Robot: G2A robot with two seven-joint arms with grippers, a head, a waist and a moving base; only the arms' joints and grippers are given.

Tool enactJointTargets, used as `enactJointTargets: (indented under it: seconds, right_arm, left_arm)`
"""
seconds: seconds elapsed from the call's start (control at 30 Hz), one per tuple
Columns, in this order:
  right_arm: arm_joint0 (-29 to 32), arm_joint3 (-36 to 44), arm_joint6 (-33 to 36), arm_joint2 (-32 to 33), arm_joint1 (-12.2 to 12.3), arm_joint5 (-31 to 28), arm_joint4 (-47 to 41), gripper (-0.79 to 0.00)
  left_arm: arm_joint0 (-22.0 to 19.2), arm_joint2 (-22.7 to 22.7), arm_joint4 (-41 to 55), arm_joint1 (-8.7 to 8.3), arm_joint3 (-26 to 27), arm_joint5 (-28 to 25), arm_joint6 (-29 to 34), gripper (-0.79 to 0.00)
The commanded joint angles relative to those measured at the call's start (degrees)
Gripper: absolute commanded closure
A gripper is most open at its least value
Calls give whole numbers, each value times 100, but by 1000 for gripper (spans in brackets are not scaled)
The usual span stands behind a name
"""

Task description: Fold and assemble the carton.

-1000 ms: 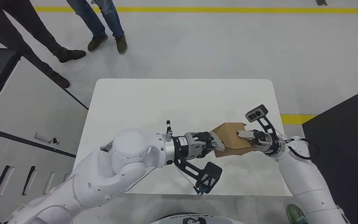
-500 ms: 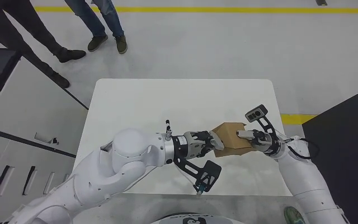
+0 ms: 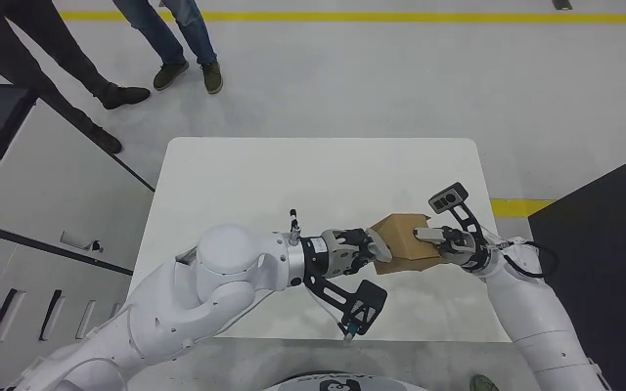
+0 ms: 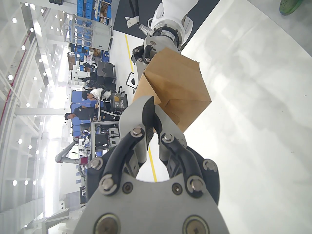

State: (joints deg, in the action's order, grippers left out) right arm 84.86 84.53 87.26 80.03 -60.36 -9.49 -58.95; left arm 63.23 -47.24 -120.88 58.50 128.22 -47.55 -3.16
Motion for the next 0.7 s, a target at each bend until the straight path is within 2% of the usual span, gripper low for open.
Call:
enactJointTargets:
  seconds: [0.0,0.33,0.67]
  right_arm:
    - [0,0,0,0,0,0,0,0]
    - [0,0,0,0,0,0,0,0]
    - [-17,54,-276,12,-32,-17,-119,0]
  left_arm:
    - [0,0,0,0,0,0,0,0]
    - [0,0,0,0,0,0,0,0]
    - [0,0,0,0,0,0,0,0]
